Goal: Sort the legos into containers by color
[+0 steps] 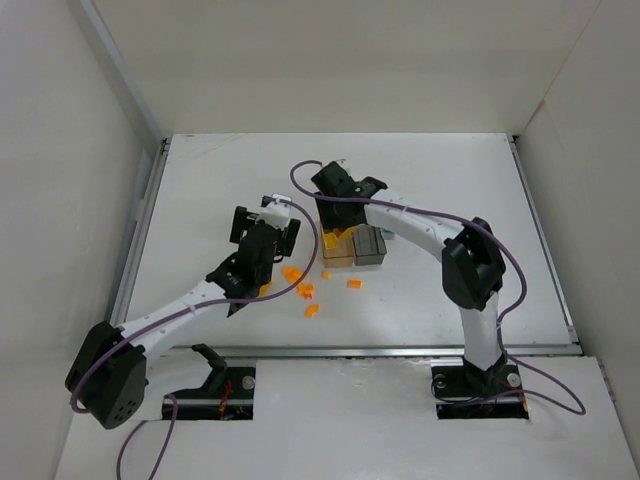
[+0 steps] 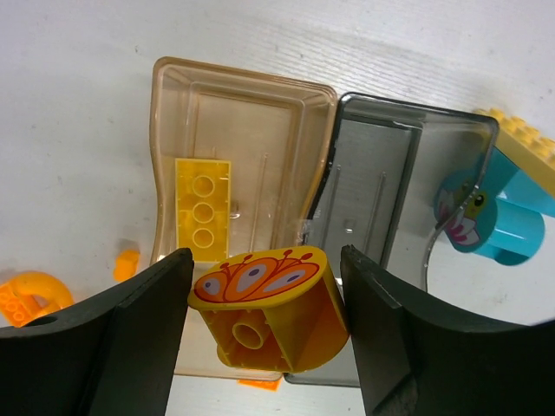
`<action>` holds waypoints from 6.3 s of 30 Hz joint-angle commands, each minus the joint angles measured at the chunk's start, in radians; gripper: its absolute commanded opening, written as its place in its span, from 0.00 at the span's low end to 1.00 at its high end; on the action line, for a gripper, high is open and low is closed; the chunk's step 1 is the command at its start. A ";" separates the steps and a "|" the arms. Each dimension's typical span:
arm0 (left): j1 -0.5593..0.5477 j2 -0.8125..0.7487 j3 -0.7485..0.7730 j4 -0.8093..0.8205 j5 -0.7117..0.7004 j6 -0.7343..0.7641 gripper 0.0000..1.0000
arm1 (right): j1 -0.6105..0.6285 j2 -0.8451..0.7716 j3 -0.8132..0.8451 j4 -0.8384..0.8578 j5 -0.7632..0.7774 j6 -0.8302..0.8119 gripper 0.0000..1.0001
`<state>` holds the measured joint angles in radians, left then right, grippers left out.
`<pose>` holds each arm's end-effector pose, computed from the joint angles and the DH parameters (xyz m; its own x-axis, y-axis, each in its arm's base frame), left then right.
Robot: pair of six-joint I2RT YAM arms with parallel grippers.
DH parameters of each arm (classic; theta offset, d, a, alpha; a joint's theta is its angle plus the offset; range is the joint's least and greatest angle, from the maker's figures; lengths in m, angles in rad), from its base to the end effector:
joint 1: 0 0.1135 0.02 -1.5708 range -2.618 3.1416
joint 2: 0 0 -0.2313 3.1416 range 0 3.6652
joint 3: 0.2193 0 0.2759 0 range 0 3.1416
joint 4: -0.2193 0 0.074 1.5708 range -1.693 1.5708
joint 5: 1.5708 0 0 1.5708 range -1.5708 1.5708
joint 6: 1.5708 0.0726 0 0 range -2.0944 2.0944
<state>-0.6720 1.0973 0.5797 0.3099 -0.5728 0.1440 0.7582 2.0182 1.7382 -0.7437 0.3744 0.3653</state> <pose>0.2674 -0.1624 0.2104 -0.1442 0.2688 -0.9523 0.1302 0.9592 0.2510 0.3589 0.3033 0.1844 -0.7585 -0.2604 -0.5975 -0.2472 0.9632 -0.1059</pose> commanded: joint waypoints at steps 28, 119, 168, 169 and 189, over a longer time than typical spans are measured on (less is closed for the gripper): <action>0.075 0.056 0.066 0.046 0.053 -0.003 0.90 | -0.132 0.080 0.086 0.076 -0.098 0.113 0.52; 0.103 0.164 0.149 0.083 0.312 0.040 0.71 | -0.341 -0.174 -0.304 0.202 -0.069 0.040 0.03; 0.031 0.266 0.344 0.233 1.504 0.868 0.34 | -0.109 -0.914 -0.611 0.214 -0.554 -0.160 0.00; 0.031 0.266 0.344 0.233 1.478 0.878 0.32 | -0.109 -0.914 -0.611 0.214 -0.554 -0.160 0.00; 0.041 0.288 0.396 0.163 0.915 0.230 0.00 | -0.117 -0.964 -0.718 0.204 -0.430 -0.043 0.00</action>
<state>-0.6441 1.3907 0.9310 0.4911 0.5495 0.6815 0.6540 1.0966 1.0157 -0.5674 -0.1074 0.2806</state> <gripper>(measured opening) 0.134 0.429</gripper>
